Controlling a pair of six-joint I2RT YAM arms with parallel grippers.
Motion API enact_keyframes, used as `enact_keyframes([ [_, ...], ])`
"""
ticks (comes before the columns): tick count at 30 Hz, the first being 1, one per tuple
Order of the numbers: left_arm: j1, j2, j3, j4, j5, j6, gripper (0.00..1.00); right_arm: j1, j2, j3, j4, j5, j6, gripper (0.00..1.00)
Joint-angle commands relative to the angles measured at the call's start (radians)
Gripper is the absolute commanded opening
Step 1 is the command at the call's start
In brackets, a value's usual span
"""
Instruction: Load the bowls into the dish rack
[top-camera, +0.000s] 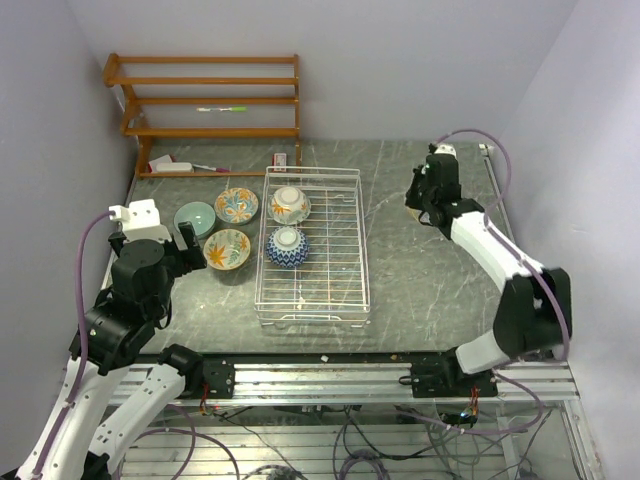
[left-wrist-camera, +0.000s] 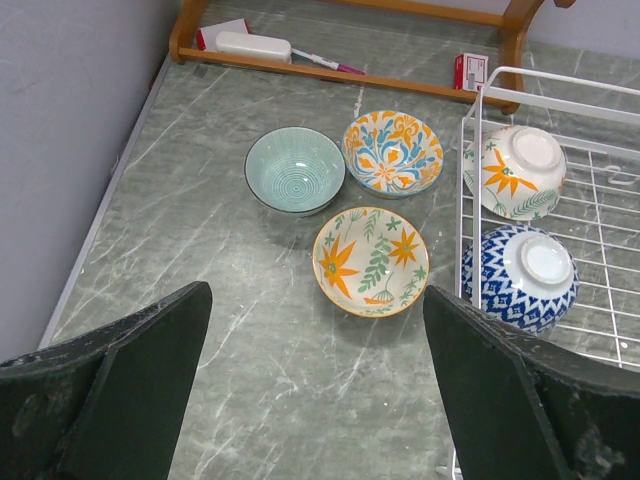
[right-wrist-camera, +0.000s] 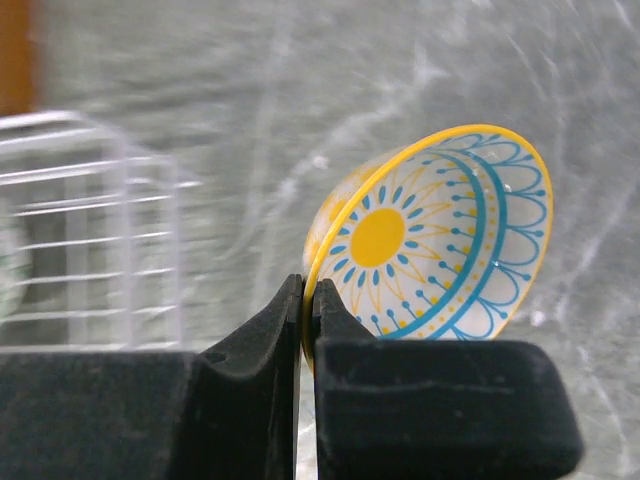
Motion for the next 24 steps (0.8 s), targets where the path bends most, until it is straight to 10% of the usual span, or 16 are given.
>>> enact_keyframes([
  [1,0.007,-0.001,0.007,0.028,0.003,-0.010,0.98,0.092,-0.208,-0.001,0.046,-0.137,0.013,0.00],
  [13,0.007,-0.013,0.029,0.008,0.004,-0.024,0.98,0.351,-0.478,-0.230,0.425,-0.703,0.311,0.00],
  [24,0.007,-0.038,0.045,-0.018,-0.018,-0.030,0.98,0.548,-0.353,-0.435,0.904,-0.695,0.588,0.01],
])
